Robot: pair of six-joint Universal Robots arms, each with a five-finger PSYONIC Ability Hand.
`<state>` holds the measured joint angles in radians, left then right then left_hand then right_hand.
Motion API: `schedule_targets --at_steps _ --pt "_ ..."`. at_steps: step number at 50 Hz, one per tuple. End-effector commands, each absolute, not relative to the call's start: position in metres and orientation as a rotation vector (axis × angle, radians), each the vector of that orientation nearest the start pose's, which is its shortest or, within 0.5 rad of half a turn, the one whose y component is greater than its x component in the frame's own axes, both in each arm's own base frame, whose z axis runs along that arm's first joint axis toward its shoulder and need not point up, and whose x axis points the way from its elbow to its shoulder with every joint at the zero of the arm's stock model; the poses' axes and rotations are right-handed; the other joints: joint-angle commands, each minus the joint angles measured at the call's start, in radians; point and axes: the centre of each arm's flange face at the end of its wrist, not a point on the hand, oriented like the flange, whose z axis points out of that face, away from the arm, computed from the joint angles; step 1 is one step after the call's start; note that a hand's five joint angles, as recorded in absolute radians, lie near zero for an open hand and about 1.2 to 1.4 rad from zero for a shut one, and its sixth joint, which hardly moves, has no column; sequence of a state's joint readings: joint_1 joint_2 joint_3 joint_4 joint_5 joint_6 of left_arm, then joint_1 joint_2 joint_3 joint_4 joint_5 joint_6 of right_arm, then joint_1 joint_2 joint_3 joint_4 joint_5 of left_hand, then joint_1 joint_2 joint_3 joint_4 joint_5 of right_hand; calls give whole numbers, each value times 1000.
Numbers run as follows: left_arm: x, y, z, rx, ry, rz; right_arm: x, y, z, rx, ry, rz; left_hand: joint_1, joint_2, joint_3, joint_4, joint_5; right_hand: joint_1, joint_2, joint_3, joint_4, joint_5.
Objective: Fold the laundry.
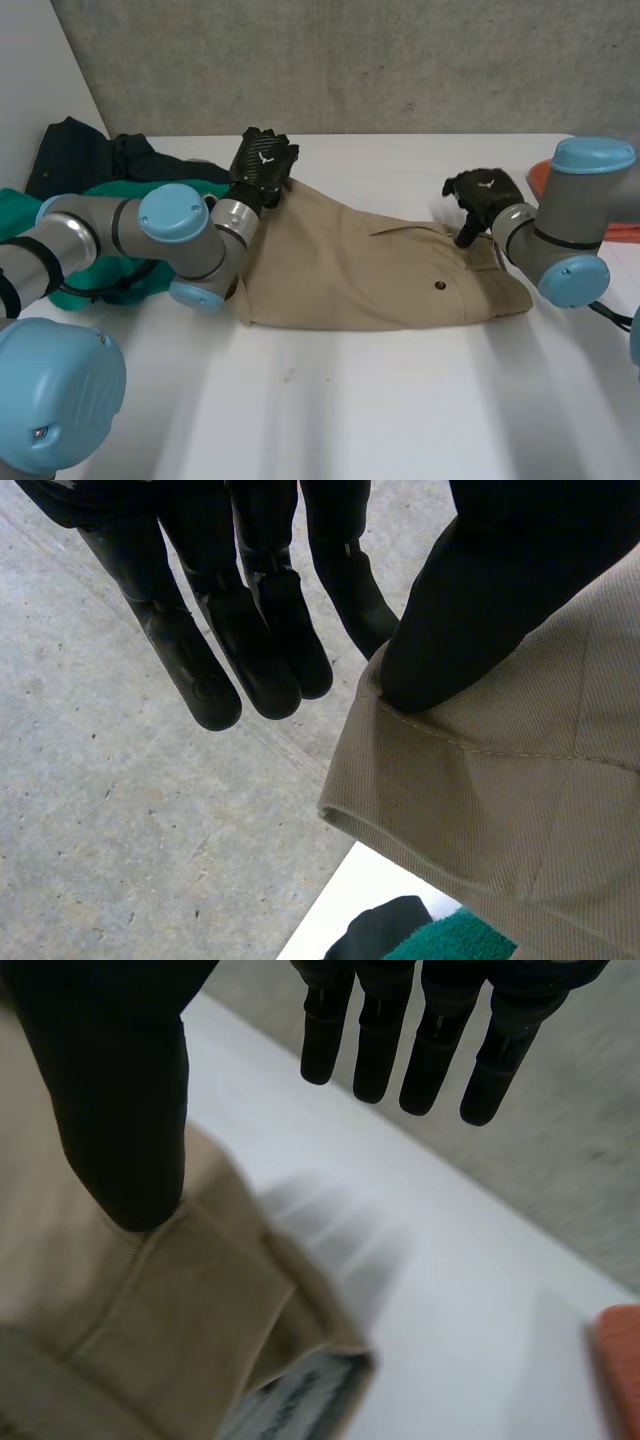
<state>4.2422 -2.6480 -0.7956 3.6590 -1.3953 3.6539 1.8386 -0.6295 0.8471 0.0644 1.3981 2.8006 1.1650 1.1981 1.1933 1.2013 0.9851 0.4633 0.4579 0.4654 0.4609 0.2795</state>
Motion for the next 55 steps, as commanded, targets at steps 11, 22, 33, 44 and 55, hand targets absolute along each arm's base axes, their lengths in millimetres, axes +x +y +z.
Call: schedule_targets --at_steps 11,22,33,44,55 --pt "-368 -403 151 1127 1645 -2523 267 -438 130 -750 2265 -1895 231 198 203 195 237 933 938 931 935 942" --pt "-370 -408 150 1112 1626 -2539 263 -453 145 -606 2144 -2156 231 198 203 195 237 933 938 931 935 942" --pt "-373 -404 146 1109 1645 -2527 257 -441 152 -598 2191 -2136 -990 -1024 -1019 -1027 -985 -289 -283 -291 -286 -279" --pt "-343 -375 220 1033 1622 -2533 217 -388 241 -755 2218 -2186 -987 -1020 -1015 -1023 -981 -289 -283 -291 -286 -279" --pt "-321 -310 211 1084 1878 -2449 193 -338 185 -900 2436 -1663 -987 -1020 -1015 -1023 -981 18 23 16 20 27"
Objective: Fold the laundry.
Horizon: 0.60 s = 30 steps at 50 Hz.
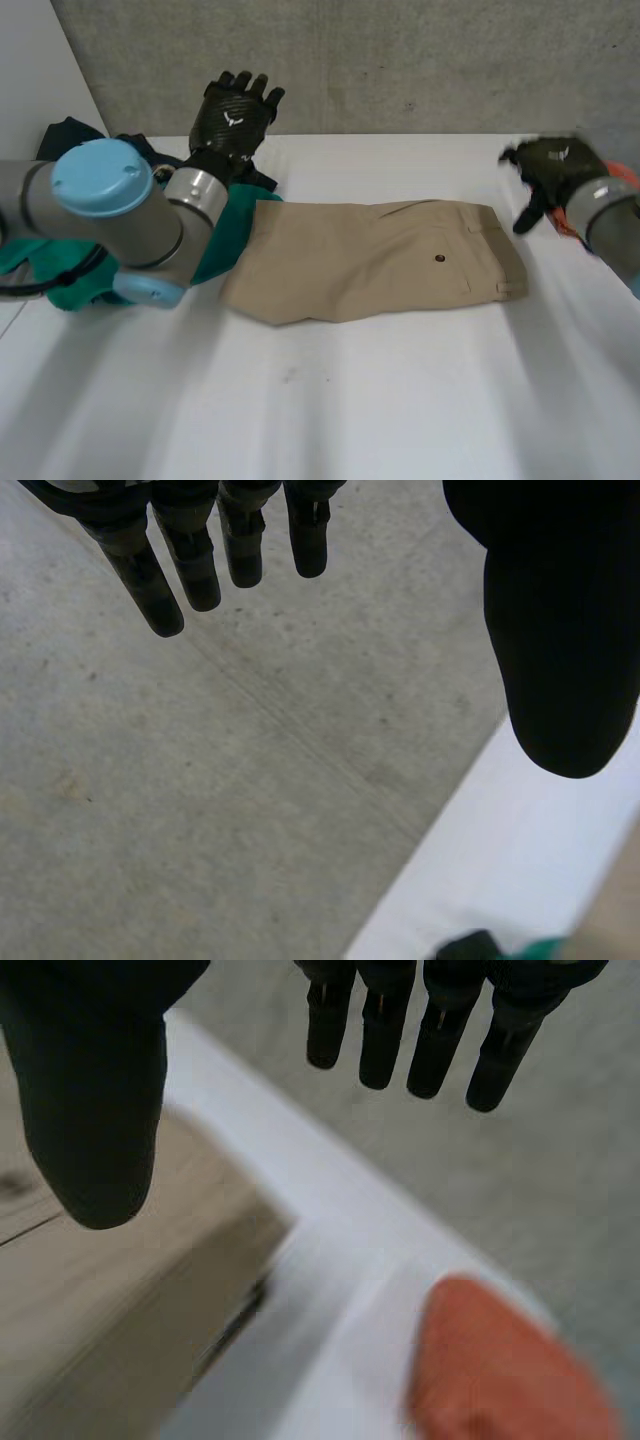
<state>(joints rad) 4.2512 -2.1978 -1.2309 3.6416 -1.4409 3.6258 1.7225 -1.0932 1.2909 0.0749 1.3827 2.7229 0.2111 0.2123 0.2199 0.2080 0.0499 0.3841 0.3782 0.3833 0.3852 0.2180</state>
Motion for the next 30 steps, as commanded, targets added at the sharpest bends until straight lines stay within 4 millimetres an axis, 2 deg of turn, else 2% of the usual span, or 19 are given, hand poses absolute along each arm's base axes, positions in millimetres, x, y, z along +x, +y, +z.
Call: schedule_targets --at_steps 1,3,8,11,13,14,15,21,25,27,29,30 --pt "-322 -302 208 1092 1914 -2444 193 -338 183 -901 2430 -1669 -33 -34 -42 -30 -46 97 103 98 96 89" --pt "-323 -297 204 1098 1946 -2440 194 -338 177 -907 2415 -1673 -33 -34 -42 -30 -46 97 103 98 96 89" --pt "-326 -289 198 1113 1991 -2432 197 -347 143 -943 2401 -1688 -27 -28 -36 -24 -40 100 106 101 99 92" --pt "-327 -287 197 1119 1996 -2432 197 -353 131 -975 2396 -1707 -27 -28 -36 -24 -40 182 188 183 181 173" --pt "-328 -285 196 1123 1998 -2431 197 -356 126 -987 2401 -1725 -27 -28 -36 -24 -40 407 413 408 406 398" --pt "-328 -285 196 1122 1999 -2429 197 -358 123 -995 2401 -1730 -24 -25 -33 -21 -37 632 638 633 631 624" --pt "-327 -285 195 1122 2003 -2425 195 -361 121 -1003 2400 -1755 -27 -28 -36 -24 -40 1008 1014 1009 1007 1000" --pt "-324 -283 202 1098 1992 -2435 178 -370 127 -934 2469 -1861 -27 -28 -36 -24 -40 1012 1018 1013 1011 1004" --pt "-321 -278 208 1084 1991 -2451 150 -378 149 -903 2533 -1958 -30 -31 -39 -27 -43 1012 1018 1013 1011 1004" --pt "-320 -277 212 1076 1989 -2459 136 -379 162 -947 2558 -2016 -30 -31 -39 -27 -43 1012 1018 1013 1011 1004" --pt "-317 -273 215 1066 1995 -2467 133 -379 165 -1009 2567 -2035 -30 -31 -39 -27 -43 1012 1018 1013 1011 1004" --pt "-316 -273 216 1061 1997 -2469 130 -379 169 -1096 2569 -2061 -30 -31 -39 -27 -43 1012 1018 1013 1011 1004"
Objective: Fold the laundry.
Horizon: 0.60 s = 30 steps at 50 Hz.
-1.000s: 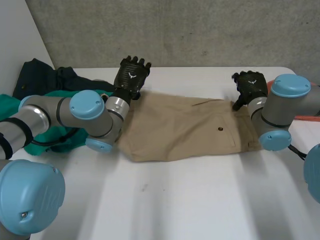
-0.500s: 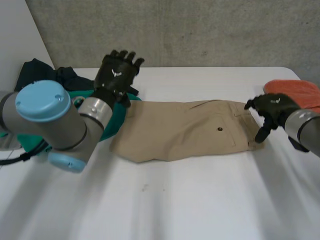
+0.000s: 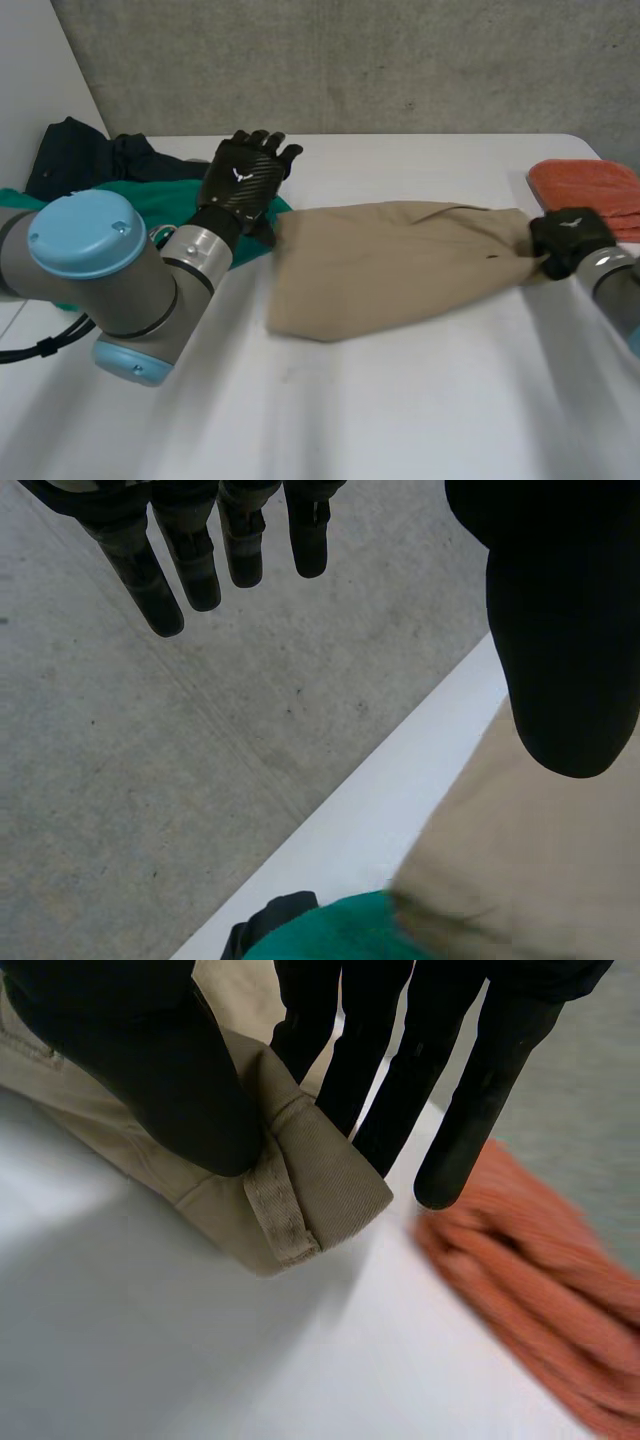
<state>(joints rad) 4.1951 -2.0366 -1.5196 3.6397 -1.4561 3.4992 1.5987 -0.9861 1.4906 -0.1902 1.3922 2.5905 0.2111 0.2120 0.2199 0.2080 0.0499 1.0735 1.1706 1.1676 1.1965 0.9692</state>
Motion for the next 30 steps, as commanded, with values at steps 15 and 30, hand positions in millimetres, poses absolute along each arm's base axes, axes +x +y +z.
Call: schedule_targets --at_steps 15,30 --pt "-308 -264 225 991 2050 -2505 335 -253 162 -1979 1336 -2143 -30 -31 -39 -27 -43 323 226 229 200 253" --pt "-313 -275 243 923 1985 -2583 339 -234 170 -1786 1339 -2037 -18 -19 -27 -15 -32 -861 -959 -956 -984 -932"
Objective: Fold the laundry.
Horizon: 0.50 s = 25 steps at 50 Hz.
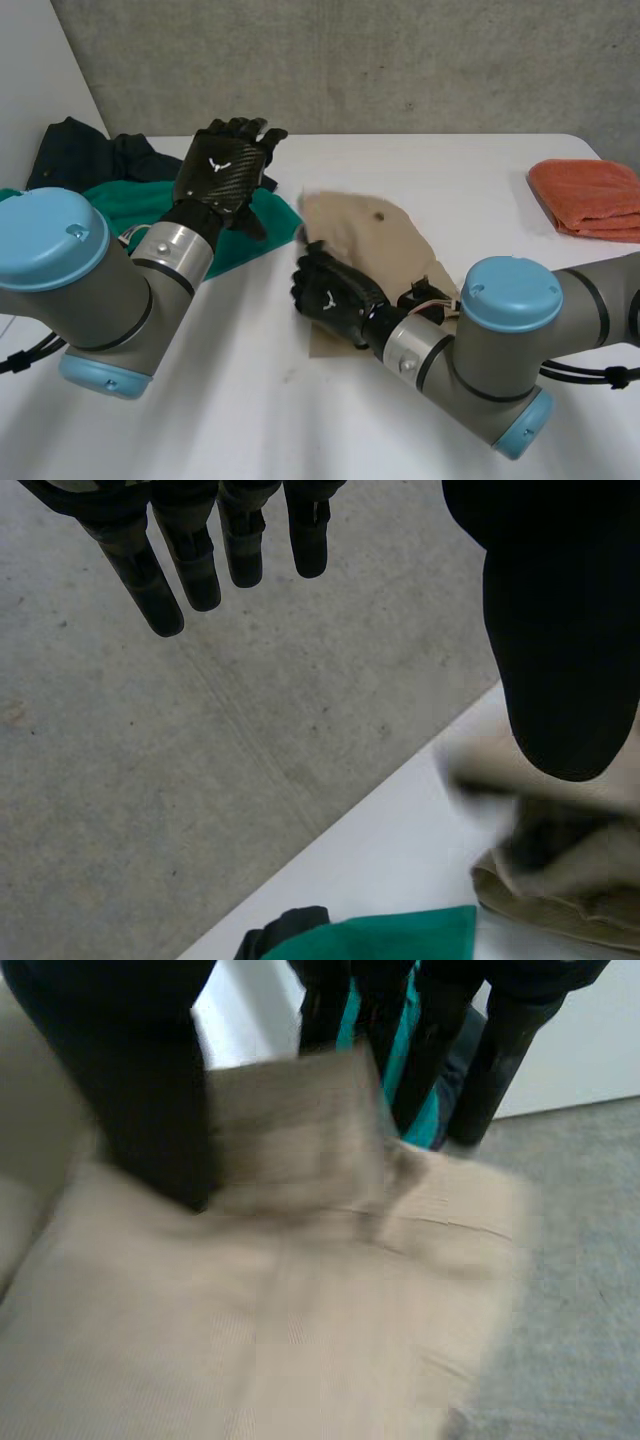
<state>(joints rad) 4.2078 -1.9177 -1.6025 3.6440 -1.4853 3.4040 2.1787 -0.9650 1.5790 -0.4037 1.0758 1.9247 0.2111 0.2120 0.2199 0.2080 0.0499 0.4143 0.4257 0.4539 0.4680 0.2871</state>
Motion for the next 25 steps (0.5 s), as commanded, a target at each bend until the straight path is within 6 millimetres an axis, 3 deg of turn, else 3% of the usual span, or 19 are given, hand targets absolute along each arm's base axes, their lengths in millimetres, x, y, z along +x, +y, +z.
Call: schedule_targets --at_steps 1,3,7,8,11,15,19,25 --pt "-316 -278 249 909 1963 -2605 335 -238 179 -1676 1394 -2023 -18 -19 -27 -15 -32 -240 -251 -279 -294 -287" --pt "-320 -281 251 896 1953 -2617 325 -248 202 -1360 1518 -1955 -18 -19 -27 -15 -32 -240 -251 -279 -294 -287" --pt "-341 -281 257 891 1933 -2672 305 -271 218 -945 1661 -1813 -12 -13 -21 -9 -26 -240 -251 -279 -294 -287" --pt "-355 -276 257 912 1944 -2692 299 -278 219 -882 1691 -1797 -12 -13 -21 -9 -26 -240 -251 -279 -294 -287" --pt "-369 -271 251 947 1998 -2676 273 -299 232 -723 1776 -1783 -12 -13 -21 -9 -26 -240 -251 -279 -294 -287" --pt "-390 -264 233 1043 2147 -2573 257 -315 235 -661 1889 -1753 -12 -13 -21 -9 -26 -240 -251 -279 -294 -287" --pt "-413 -251 203 1137 2326 -2432 259 -328 218 -665 1999 -1655 -6 -7 -15 -3 -20 -240 -251 -279 -294 -287" --pt "-412 -250 176 1068 2415 -2256 265 -338 198 -750 2091 -1516 11 10 2 14 -2 -240 -251 -279 -294 -287"
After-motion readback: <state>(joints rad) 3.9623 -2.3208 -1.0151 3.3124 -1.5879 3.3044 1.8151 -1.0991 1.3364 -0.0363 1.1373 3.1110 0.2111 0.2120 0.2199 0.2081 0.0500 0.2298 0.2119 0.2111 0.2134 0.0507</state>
